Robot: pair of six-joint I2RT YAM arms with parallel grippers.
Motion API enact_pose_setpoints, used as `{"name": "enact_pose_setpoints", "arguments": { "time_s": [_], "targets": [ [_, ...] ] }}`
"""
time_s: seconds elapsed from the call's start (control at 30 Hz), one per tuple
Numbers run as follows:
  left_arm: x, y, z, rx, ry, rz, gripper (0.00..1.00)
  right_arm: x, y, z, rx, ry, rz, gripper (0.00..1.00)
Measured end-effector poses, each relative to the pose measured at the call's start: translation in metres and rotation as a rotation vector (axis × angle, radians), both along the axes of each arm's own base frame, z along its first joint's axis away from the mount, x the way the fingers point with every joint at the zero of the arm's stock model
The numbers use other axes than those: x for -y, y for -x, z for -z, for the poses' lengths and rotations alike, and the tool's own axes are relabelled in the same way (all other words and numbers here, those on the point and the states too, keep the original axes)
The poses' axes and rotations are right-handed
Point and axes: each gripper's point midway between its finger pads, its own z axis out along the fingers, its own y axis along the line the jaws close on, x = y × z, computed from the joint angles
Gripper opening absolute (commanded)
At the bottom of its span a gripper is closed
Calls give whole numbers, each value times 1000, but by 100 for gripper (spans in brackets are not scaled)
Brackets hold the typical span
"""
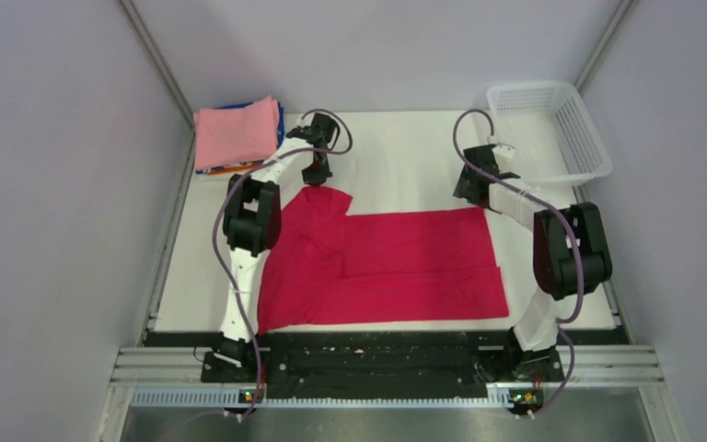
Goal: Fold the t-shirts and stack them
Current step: Grab the side of the flattened tshirt furthest away from the robot with both arms
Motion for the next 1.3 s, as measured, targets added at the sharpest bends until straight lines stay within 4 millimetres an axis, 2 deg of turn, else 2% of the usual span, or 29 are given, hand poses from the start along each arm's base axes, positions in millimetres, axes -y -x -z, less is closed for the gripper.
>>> {"name": "enact_pose_setpoints", "arguments": {
  "time_s": [0.13, 0.27, 0.47, 0.6, 0.73, 0.87, 0.97, 1.13, 1.3],
  "targets": [
    [1, 25, -5, -29, 4, 17, 0, -1, -10, 14, -16, 11, 6, 70],
    [6, 46, -23, -14, 9, 41, 0, 0, -9, 30, -53, 14, 14, 68],
    [14, 66, -51, 40, 35, 66, 0, 1, -9, 34, -55, 12, 25, 57],
    [17, 79, -57, 51, 45, 72, 0, 2, -8, 36, -56, 11, 35, 50],
    [18, 93, -58, 47, 43, 83, 0, 3, -7, 38, -49, 7, 45, 35],
    [18, 104, -59, 42, 44, 86, 0, 3, -8, 38, -43, 4, 50, 12],
    [19, 110, -62, 46, 49, 87, 0, 4, -6, 38, -40, 4, 54, 0],
    [20, 118, -71, 69, 62, 84, 0, 6, 0, 37, -43, 8, 54, 0],
    [20, 137, -80, 89, 76, 85, 0, 6, 11, 27, -29, -7, 45, 0]
  ]
}}
